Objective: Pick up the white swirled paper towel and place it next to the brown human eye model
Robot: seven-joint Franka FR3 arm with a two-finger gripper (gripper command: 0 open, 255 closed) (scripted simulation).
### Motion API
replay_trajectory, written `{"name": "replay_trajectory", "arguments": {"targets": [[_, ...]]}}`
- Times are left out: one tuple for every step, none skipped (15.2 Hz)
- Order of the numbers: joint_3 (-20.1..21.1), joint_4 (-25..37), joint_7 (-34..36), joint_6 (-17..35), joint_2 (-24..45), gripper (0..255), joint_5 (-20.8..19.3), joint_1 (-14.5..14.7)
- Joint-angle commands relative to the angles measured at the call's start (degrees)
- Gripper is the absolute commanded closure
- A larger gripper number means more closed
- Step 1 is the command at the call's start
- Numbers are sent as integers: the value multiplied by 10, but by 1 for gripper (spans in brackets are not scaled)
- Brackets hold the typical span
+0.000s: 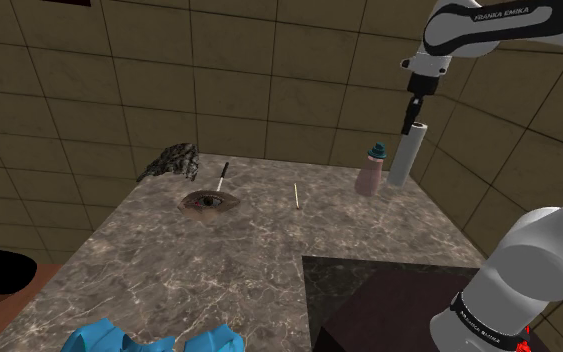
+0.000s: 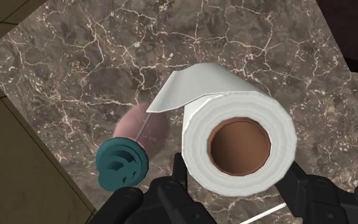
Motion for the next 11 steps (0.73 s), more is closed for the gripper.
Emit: {"name": "replay_trajectory", "arguments": {"targets": [[2, 19, 0, -16, 3, 255, 2, 2], [3, 27, 0, -24, 3, 255, 3, 2], [3, 35, -1, -31, 4, 255, 3, 2], [4, 44, -1, -39, 5, 255, 4, 3], [4, 52, -2, -47, 6, 255, 4, 3], [5, 61, -2, -54, 7, 255, 5, 3], [5, 70, -3, -62, 9, 255, 6, 4], [6, 79, -3, -69, 10, 255, 6, 4], [6, 88, -4, -77, 12, 255, 7, 4], [6, 97, -5, -84, 13, 255, 8, 5], [7, 106, -5, -92, 15, 255, 8, 5]]}}
